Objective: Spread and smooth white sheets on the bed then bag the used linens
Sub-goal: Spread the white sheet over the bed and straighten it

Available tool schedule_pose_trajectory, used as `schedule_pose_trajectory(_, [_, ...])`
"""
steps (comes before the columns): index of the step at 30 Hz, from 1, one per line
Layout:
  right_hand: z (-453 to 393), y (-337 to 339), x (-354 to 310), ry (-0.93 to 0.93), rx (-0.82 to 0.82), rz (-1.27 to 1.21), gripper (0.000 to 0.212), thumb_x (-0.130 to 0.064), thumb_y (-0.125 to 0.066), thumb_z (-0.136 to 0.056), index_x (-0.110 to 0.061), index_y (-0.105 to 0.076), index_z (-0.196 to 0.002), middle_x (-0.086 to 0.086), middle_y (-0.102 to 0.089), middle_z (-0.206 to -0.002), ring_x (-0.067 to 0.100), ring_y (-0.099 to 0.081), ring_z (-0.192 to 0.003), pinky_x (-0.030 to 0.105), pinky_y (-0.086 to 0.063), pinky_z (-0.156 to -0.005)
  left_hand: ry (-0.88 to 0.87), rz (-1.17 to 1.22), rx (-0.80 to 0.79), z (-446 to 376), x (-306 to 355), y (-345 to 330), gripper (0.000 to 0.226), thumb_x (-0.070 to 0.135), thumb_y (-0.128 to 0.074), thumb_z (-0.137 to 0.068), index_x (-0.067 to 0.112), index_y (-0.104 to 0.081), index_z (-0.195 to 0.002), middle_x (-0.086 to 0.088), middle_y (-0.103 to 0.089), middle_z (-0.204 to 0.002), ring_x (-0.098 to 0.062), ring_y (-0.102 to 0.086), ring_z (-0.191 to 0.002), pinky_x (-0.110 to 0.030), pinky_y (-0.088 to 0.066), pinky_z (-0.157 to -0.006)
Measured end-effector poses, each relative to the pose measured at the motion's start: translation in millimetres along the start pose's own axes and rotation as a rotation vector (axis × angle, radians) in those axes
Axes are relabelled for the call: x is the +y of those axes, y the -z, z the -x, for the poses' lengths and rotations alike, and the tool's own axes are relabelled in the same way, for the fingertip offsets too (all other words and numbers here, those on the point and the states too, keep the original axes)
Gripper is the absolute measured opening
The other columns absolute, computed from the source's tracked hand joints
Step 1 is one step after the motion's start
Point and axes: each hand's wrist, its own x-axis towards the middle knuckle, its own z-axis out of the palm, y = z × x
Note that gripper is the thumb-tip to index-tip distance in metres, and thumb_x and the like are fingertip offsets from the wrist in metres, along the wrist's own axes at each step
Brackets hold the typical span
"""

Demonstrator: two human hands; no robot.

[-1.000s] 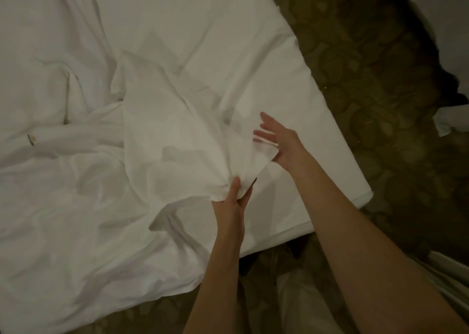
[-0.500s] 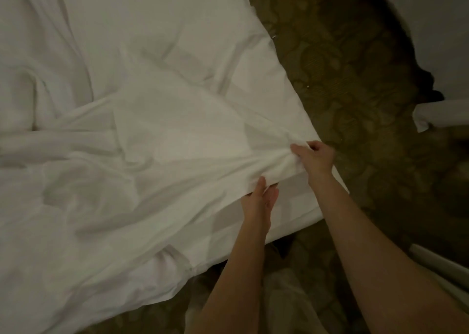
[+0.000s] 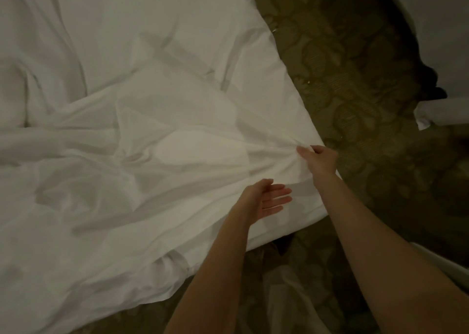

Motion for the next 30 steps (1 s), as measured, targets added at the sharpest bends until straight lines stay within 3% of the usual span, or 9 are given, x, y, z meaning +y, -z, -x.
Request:
schedule_pose_trajectory(6, [0.1, -4.0, -0.7, -0.027, -0.017, 0.146, 0.026, -0.009, -0.072, -0.08, -0.006, -0.07, -0.105, 0.009, -0.067, -0.102, 0.021, -0.06, -0.094, 0.031, -0.048, -0.085, -0.165, -0.187, 0.03, 5.2, 44.8, 25.5, 0.025, 0.029, -0.046, -0.099, 0.013, -0.065, -0.102, 0.001, -0.075, -0.097, -0.016, -0.073, -0.087, -0.027, -0.056, -0.075])
schedule_pose_trajectory(10, [6.0, -42.6, -32.0, 0.104, -0.065, 0.204, 0.019, -0.032, -0.066, -0.086, -0.018, -0.068, -0.099, -0.001, -0.065, -0.097, 0.022, -0.06, -0.1, 0.046, -0.045, -0.1, -0.378, -0.282, 0.21, 10.9, 88.8, 58.0, 0.02, 0.023, -0.05, -0.097, 0.011, -0.066, -0.1, -0.004, -0.073, -0.096, -0.015, -0.07, -0.077, -0.025, -0.052, -0.072])
schedule_pose_trajectory(14, [16.7, -92.8, -64.8, 0.134, -0.204, 0.248, 0.038, -0.042, -0.056, -0.093, -0.01, -0.063, -0.111, 0.003, -0.059, -0.103, 0.02, -0.055, -0.097, 0.031, -0.044, -0.087, -0.603, -0.717, 0.429, 16.7, 144.9, 98.2, 0.012, 0.018, -0.056, -0.093, 0.016, -0.067, -0.095, -0.001, -0.071, -0.088, -0.013, -0.065, -0.073, -0.02, -0.043, -0.059])
schedule_pose_trajectory(19, [20.7, -142.0, -102.8, 0.086, -0.237, 0.236, 0.035, -0.04, -0.054, -0.095, -0.015, -0.055, -0.071, 0.001, -0.055, -0.076, 0.023, -0.051, -0.086, 0.031, -0.038, -0.077, -0.675, -0.904, 0.504, 34.2, 224.9, 138.6, 0.015, 0.017, -0.061, -0.088, 0.013, -0.071, -0.097, -0.005, -0.072, -0.087, -0.018, -0.067, -0.081, -0.02, -0.04, -0.057])
schedule_pose_trajectory(20, [19.4, -149.9, -110.3, 0.069, -0.239, 0.217, 0.033, -0.039, -0.053, -0.096, -0.013, -0.059, -0.077, 0.005, -0.06, -0.085, 0.025, -0.053, -0.09, 0.033, -0.04, -0.081, -0.692, -0.908, 0.504, 37.0, 239.7, 143.5, 0.016, 0.016, -0.06, -0.088, 0.012, -0.071, -0.098, -0.005, -0.072, -0.087, -0.019, -0.068, -0.08, -0.02, -0.041, -0.057])
schedule_pose_trajectory(22, [18.2, -164.2, -124.8, -0.017, -0.238, 0.172, 0.041, -0.038, -0.048, -0.099, -0.002, -0.061, -0.114, 0.014, -0.06, -0.12, 0.03, -0.055, -0.111, 0.033, -0.04, -0.093, -0.727, -0.945, 0.516, 40.4, 266.1, 153.7, 0.015, 0.016, -0.059, -0.089, 0.013, -0.07, -0.098, -0.004, -0.072, -0.089, -0.019, -0.067, -0.082, -0.021, -0.047, -0.065])
schedule_pose_trajectory(24, [20.1, -176.4, -138.6, -0.096, -0.25, 0.09, 0.046, -0.032, -0.048, -0.099, 0.002, -0.053, -0.13, 0.014, -0.055, -0.132, 0.031, -0.053, -0.119, 0.034, -0.04, -0.096, -0.79, -0.992, 0.562, 41.7, 289.6, 163.8, 0.017, 0.018, -0.06, -0.088, 0.015, -0.069, -0.102, -0.005, -0.072, -0.097, -0.021, -0.067, -0.09, -0.027, -0.05, -0.082])
schedule_pose_trajectory(27, [22.2, -190.2, -156.9, 0.021, -0.261, -0.068, 0.029, -0.012, -0.061, -0.093, -0.003, -0.064, -0.12, 0.014, -0.065, -0.118, 0.021, -0.061, -0.097, 0.029, -0.049, -0.088, -0.89, -1.03, 0.666, 42.3, 319.1, 173.9, 0.025, 0.021, -0.058, -0.092, 0.012, -0.065, -0.114, -0.008, -0.067, -0.114, -0.023, -0.062, -0.106, -0.029, -0.044, -0.095])
schedule_pose_trajectory(30, [25.6, -186.1, -170.6, 0.195, -0.283, -0.308, 0.022, -0.001, -0.066, -0.085, -0.012, -0.069, -0.103, 0.008, -0.065, -0.096, 0.014, -0.064, -0.083, 0.025, -0.054, -0.082, -0.883, -0.952, 0.718, 41.9, 343.4, 176.9, 0.034, 0.027, -0.055, -0.095, 0.009, -0.058, -0.124, -0.008, -0.061, -0.124, -0.022, -0.056, -0.117, -0.023, -0.037, -0.094])
